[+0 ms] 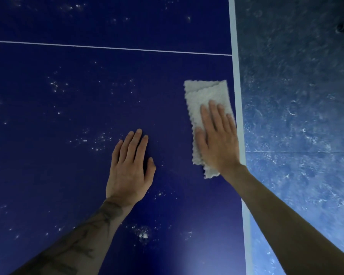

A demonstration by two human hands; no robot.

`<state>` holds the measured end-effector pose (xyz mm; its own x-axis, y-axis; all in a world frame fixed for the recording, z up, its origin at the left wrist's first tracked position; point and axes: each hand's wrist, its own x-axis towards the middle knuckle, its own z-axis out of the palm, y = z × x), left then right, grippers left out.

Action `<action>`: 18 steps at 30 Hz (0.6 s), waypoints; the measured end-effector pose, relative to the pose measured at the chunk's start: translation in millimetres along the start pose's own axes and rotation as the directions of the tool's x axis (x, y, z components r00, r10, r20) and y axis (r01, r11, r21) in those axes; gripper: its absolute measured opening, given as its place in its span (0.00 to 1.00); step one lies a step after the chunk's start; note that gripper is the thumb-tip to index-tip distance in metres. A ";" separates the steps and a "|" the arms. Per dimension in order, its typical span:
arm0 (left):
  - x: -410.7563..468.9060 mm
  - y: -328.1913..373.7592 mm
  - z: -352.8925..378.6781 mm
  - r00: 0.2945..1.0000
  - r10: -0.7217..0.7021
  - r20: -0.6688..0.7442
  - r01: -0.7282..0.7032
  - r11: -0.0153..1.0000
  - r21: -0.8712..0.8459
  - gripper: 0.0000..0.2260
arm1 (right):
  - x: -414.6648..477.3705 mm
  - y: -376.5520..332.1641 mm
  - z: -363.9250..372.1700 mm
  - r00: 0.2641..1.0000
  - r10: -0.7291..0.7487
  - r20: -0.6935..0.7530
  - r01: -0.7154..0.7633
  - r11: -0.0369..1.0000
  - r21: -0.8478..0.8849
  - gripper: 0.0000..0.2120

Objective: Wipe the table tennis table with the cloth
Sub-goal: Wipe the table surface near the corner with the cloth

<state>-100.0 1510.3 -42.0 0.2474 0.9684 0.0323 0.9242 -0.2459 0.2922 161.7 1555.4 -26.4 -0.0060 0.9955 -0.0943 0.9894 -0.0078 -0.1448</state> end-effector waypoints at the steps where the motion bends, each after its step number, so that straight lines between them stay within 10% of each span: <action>1: 0.2 0.0 0.2 1.000 -0.002 -0.001 0.002 1.000 -0.001 0.26 | 8.7 0.6 -2.2 0.997 0.080 -0.020 -0.080 0.997 0.014 0.32; 5: -0.1 1.3 -1.8 1.000 -0.008 0.002 0.008 1.000 -0.004 0.26 | 25.6 -45.2 2.0 0.979 0.194 -0.062 -0.191 0.980 0.050 0.32; 10: -0.1 1.0 -2.9 1.000 -0.009 0.005 0.009 1.000 -0.011 0.27 | -18.5 -41.4 12.7 0.984 -0.176 0.022 0.177 0.984 -0.030 0.31; 18: -1.4 0.5 -1.5 1.000 -0.001 -0.022 0.001 1.000 -0.010 0.25 | 11.4 -34.6 1.5 0.965 0.250 -0.075 -0.247 0.968 0.047 0.31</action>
<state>-100.3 1508.9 -40.5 0.2404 0.9692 0.0528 0.9215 -0.2450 0.3013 127.2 1566.9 -23.9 0.2527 0.9661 -0.0535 0.9522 -0.2581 -0.1635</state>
